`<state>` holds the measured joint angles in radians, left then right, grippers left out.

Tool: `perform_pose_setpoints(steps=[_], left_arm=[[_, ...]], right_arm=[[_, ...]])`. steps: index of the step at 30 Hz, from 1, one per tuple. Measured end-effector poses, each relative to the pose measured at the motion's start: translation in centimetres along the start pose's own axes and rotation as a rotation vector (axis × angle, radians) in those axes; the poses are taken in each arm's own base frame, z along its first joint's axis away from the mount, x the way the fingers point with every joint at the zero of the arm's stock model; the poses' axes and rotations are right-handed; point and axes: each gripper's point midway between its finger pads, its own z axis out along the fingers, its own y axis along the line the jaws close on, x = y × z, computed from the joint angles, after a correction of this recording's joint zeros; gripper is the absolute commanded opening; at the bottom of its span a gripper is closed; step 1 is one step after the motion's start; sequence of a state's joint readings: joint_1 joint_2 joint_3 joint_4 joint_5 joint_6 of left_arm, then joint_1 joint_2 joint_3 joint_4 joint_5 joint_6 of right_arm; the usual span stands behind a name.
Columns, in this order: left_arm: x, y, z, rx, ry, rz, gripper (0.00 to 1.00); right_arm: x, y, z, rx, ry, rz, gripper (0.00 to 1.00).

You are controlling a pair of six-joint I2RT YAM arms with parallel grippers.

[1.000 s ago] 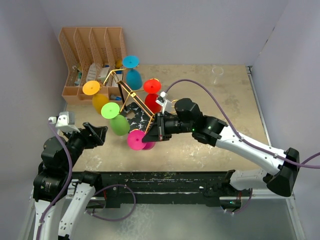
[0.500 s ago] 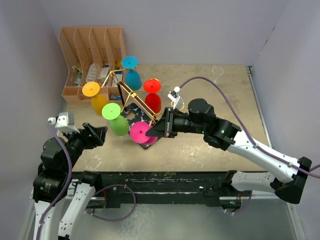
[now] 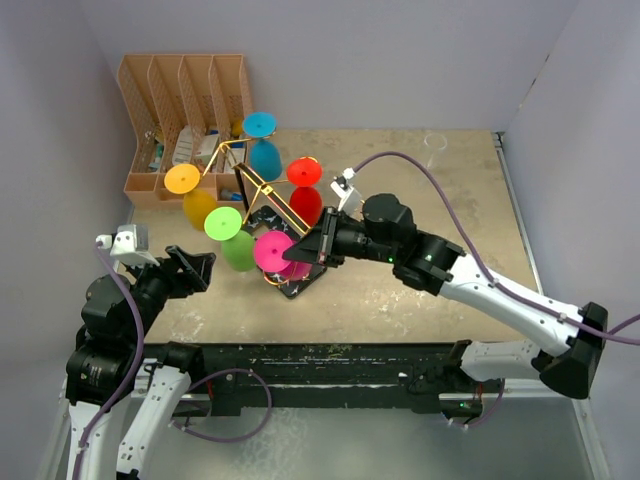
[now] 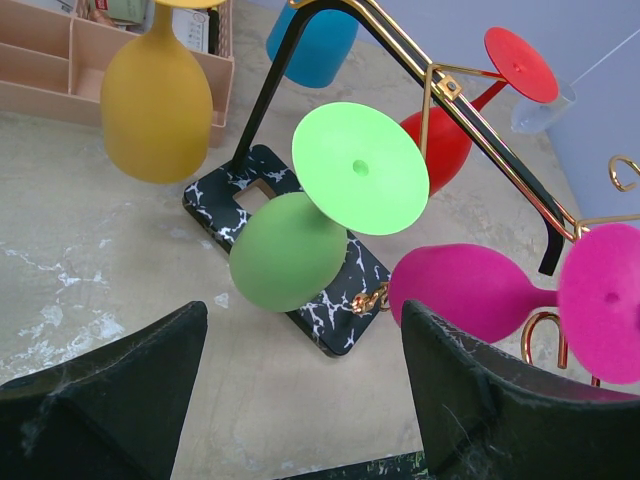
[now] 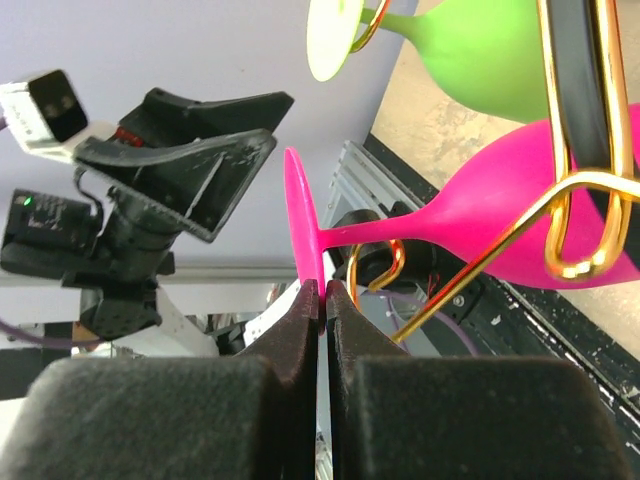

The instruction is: Take the wine glass off the wine glass rack

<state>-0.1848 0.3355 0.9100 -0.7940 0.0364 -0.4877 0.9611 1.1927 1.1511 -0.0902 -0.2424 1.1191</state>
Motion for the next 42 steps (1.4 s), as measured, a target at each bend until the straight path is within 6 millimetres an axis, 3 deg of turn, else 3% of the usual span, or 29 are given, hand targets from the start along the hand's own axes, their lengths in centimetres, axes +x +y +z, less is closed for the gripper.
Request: perform_pose_setpoints(steps=[7, 16, 20, 26, 33, 38, 42], left_arm=[[0.0, 0.0, 0.0, 0.0, 0.0, 0.0, 0.82], [-0.1, 0.1, -0.1, -0.006, -0.006, -0.001, 0.82], [-0.1, 0.2, -0.1, -0.012, -0.009, -0.001, 0.82], [-0.1, 0.2, -0.1, -0.012, -0.01, -0.001, 0.83], [-0.2, 0.3, -0.1, -0.016, -0.011, -0.002, 0.83], [-0.1, 0.1, 0.0, -0.013, -0.005, -0.019, 0.85], [-0.3, -1.4, 0.5, 0.037, 0.045, -0.075, 0.88]], right_arm=[[-0.2, -0.8, 3.4, 0.014, 0.028, 0.002, 0.0], [-1.0, 4.0, 3.7, -0.145, 0.062, -0.06, 0.0], [-0.9, 4.8, 3.1, -0.166, 0.071, -0.088, 0.0], [-1.7, 6.7, 1.2, -0.174, 0.056, -0.132, 0.0], [-3.7, 10.8, -2.3, -0.218, -0.018, -0.24, 0.0], [-6.3, 14.0, -5.5, -0.234, -0.13, -0.445, 0.0], [-8.9, 13.7, -8.9, -0.122, -0.27, -0.666, 0.0]])
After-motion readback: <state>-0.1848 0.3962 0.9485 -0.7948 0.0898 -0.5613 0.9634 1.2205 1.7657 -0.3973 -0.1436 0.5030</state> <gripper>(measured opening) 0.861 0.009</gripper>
